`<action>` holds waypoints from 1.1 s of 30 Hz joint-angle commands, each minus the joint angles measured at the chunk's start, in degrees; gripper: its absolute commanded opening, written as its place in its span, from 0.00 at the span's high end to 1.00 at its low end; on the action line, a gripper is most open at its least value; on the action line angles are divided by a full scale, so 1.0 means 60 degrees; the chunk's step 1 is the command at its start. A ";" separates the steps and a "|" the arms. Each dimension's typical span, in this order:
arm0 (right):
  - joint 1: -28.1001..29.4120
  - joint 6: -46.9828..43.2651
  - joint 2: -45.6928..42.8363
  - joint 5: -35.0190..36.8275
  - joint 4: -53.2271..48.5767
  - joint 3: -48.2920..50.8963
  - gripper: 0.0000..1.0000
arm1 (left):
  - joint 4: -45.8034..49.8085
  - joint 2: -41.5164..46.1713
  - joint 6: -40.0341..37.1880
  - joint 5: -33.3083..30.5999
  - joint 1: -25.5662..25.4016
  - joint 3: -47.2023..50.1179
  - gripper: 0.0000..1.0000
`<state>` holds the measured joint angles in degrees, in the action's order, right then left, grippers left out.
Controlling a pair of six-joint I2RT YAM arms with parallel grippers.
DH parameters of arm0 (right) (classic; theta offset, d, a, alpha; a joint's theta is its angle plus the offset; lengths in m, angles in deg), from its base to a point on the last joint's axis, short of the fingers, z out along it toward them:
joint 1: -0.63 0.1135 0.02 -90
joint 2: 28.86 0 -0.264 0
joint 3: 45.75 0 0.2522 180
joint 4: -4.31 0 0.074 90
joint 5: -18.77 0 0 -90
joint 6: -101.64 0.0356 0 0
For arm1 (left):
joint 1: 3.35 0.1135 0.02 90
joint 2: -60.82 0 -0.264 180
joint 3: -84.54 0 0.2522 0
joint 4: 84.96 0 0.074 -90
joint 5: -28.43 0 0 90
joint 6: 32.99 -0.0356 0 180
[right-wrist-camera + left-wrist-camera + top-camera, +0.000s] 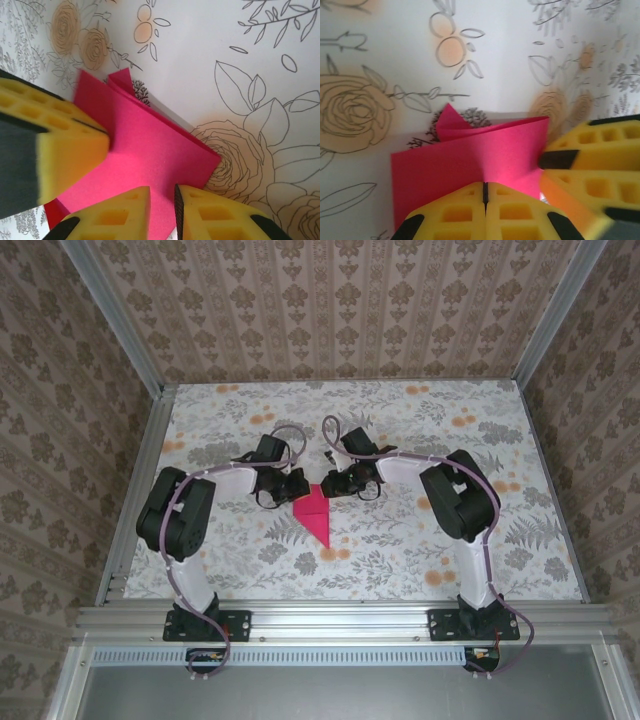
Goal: Fold a paper plane with a square sheet of paper (pick it up from the middle)
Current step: Fold the wing for the fifth time at the center of the table.
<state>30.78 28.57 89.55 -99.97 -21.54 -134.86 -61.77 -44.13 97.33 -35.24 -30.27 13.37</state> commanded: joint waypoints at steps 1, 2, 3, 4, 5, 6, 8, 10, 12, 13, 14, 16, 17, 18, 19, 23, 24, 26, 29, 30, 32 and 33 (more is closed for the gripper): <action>0.0040 0.0401 -0.1138 0.0225 0.0163 0.0398 0.75 | 0.0504 -0.0091 -0.0058 -0.0512 0.0006 -0.0143 0.95; 0.0042 0.0510 -0.1390 0.0348 0.0280 0.0589 0.74 | 0.0557 -0.0101 -0.0052 -0.0583 -0.0010 -0.0152 0.96; 0.0043 0.0656 -0.1667 0.0522 0.0363 0.0831 0.74 | 0.0614 -0.0117 -0.0028 -0.0633 -0.0036 -0.0158 0.96; 0.0056 0.0830 -0.1981 0.0738 0.0429 0.1079 0.72 | 0.0632 -0.0139 -0.0007 -0.0665 -0.0059 -0.0160 0.96; 0.0079 0.0960 -0.2253 0.0881 0.0507 0.1320 0.72 | 0.0662 -0.0146 0.0017 -0.0706 -0.0072 -0.0161 0.96; 0.0143 0.1108 -0.2571 0.1066 0.0589 0.1620 0.71 | 0.0726 -0.0160 0.0022 -0.0772 -0.0111 -0.0195 0.96; 0.0385 0.1309 -0.3206 0.1455 0.0644 0.2142 0.70 | 0.0864 -0.0188 0.0058 -0.0897 -0.0161 -0.0236 0.96; 0.0811 0.1509 -0.3778 0.1797 0.0699 0.2591 0.69 | 0.0980 -0.0219 0.0101 -0.0998 -0.0186 -0.0268 0.96; 0.1283 0.1696 -0.4208 0.2135 0.0632 0.2860 0.68 | 0.1105 -0.0249 0.0144 -0.1122 -0.0221 -0.0302 0.96; 0.1529 0.1834 -0.4332 0.2258 0.0636 0.2977 0.68 | 0.1182 -0.0262 0.0177 -0.1195 -0.0244 -0.0323 0.96; 0.1752 0.1975 -0.4402 0.2319 0.0679 0.3036 0.68 | 0.1222 -0.0273 0.0214 -0.1254 -0.0248 -0.0339 0.96; 0.2197 0.2219 -0.4327 0.2454 0.0758 0.3081 0.68 | 0.1269 -0.0278 0.0293 -0.1319 -0.0274 -0.0342 0.96; 0.2370 0.2347 -0.4183 0.2542 0.0773 0.3054 0.68 | 0.1283 -0.0278 0.0340 -0.1337 -0.0275 -0.0322 0.96; 0.2473 0.2445 -0.4032 0.2562 0.0809 0.3003 0.69 | 0.1273 -0.0265 0.0387 -0.1347 -0.0275 -0.0322 0.96; 0.2583 0.2555 -0.3827 0.2533 0.0910 0.2946 0.69 | 0.1261 -0.0263 0.0418 -0.1341 -0.0289 -0.0323 0.96; 0.2780 0.2798 -0.2968 0.2540 0.1082 0.2520 0.72 | 0.1221 -0.0119 0.0588 -0.1312 -0.0322 -0.0260 0.96; 0.2810 0.2854 -0.2779 0.2562 0.1151 0.2432 0.73 | 0.1201 -0.0028 0.0644 -0.1297 -0.0339 -0.0219 0.96; 0.2812 0.2922 -0.2510 0.2751 0.1168 0.2322 0.74 | 0.1142 0.0162 0.0748 -0.1293 -0.0321 -0.0071 0.96; 0.2768 0.2975 -0.2212 0.3064 0.1126 0.2218 0.75 | 0.1118 0.0491 0.0824 -0.1268 -0.0319 0.0095 0.96; 0.2753 0.2979 -0.2098 0.3096 0.1112 0.2212 0.75 | 0.1110 0.0604 0.0828 -0.1246 -0.0319 0.0138 0.96; 0.2711 0.3022 -0.1990 0.3177 0.1063 0.2223 0.75 | 0.1163 0.0799 0.0852 -0.1252 -0.0319 0.0199 0.96; 0.2676 0.3041 -0.1981 0.3163 0.1101 0.2270 0.75 | 0.1193 0.0909 0.0843 -0.1266 -0.0332 0.0229 0.96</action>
<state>47.24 45.42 76.76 -83.18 -15.49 -119.91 -56.72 -41.68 101.20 -41.93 -31.88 13.85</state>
